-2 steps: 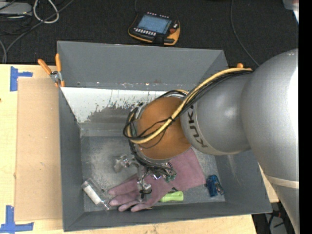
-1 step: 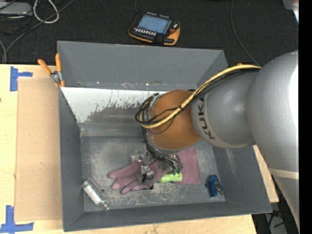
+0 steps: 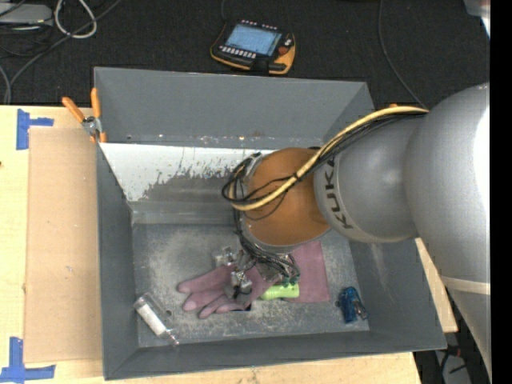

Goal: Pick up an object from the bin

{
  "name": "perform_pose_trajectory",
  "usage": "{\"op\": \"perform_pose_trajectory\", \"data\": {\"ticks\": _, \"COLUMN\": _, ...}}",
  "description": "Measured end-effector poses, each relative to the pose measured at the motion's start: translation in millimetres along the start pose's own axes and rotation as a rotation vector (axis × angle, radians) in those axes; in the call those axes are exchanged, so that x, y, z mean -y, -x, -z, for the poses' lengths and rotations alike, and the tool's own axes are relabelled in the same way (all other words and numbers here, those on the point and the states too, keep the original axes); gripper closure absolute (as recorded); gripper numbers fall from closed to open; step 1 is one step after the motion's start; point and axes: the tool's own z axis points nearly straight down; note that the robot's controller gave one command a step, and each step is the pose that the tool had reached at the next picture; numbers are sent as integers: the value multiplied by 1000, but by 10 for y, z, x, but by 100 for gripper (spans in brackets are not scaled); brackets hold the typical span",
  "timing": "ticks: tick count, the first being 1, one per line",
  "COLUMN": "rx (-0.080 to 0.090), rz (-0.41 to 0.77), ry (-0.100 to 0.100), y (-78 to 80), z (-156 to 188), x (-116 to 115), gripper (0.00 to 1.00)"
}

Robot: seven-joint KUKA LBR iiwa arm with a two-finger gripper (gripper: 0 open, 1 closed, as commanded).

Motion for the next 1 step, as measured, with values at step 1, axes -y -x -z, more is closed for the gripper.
{"op": "perform_pose_trajectory", "data": {"ticks": 1, "rx": -6, "rz": -1, "ry": 1, "y": -26, "z": 996, "x": -66, "gripper": 100}}
